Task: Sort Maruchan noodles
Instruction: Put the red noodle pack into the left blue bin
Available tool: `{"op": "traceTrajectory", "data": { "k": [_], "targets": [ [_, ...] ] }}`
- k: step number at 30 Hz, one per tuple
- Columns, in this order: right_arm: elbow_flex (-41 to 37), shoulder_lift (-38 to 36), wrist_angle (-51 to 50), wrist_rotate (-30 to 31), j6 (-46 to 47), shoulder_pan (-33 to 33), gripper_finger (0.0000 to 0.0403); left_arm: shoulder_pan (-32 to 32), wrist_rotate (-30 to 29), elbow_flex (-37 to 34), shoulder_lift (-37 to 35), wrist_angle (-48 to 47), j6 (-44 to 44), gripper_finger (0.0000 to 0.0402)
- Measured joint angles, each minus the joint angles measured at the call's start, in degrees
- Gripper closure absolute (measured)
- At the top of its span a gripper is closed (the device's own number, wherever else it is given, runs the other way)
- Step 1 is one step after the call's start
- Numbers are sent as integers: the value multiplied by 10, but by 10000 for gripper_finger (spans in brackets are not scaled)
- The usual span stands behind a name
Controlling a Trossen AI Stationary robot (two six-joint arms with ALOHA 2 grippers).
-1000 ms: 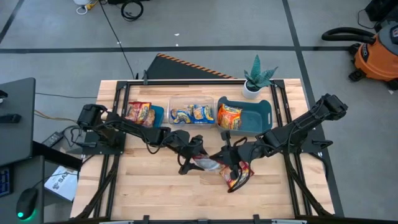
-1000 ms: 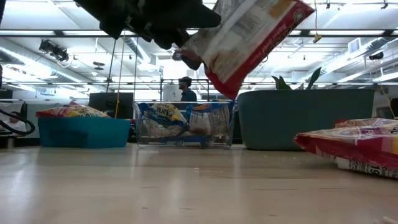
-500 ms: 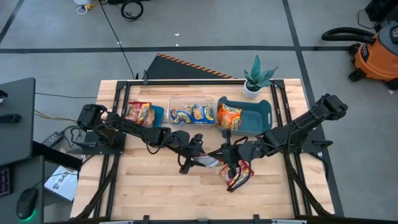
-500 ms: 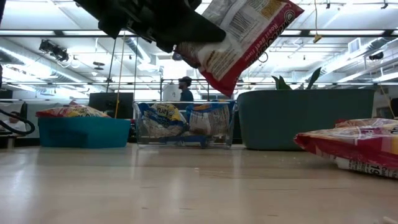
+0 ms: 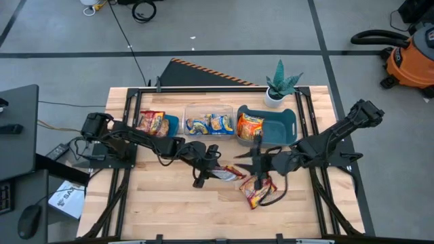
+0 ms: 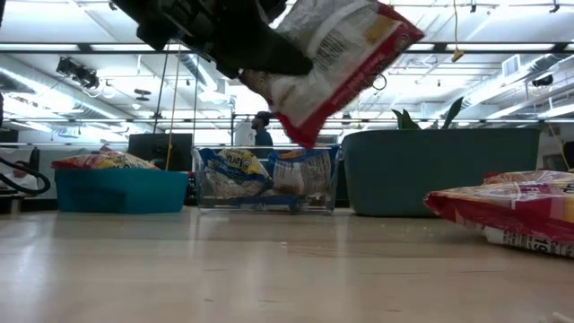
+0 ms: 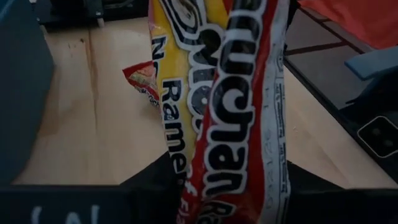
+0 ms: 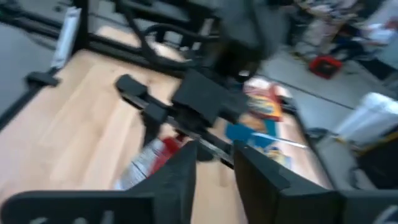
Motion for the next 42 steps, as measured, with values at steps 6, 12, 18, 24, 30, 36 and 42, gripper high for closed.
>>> {"op": "traceTrajectory", "data": {
  "k": [6,12,18,24,30,36,42],
  "targets": [
    [0,-50,-71,42,50,18,252,14,-48,0,-100,-158,7,259],
    [0,-47,-127,46,121,27,251,15,-235,1,-230,-305,5,259],
    [-26,-16,-117,55,120,29,252,47,-479,1,-269,-437,-55,259],
    [-79,0,-40,93,95,28,252,130,-494,0,-245,-631,-221,259],
    [-103,-2,1,97,92,29,253,181,-489,0,-210,-732,-256,259],
    [-132,-2,86,97,63,29,253,193,-520,1,-168,-810,-250,259],
    [-181,-2,187,93,32,28,253,168,-523,-14,-108,-805,-211,259]
  ]
}}
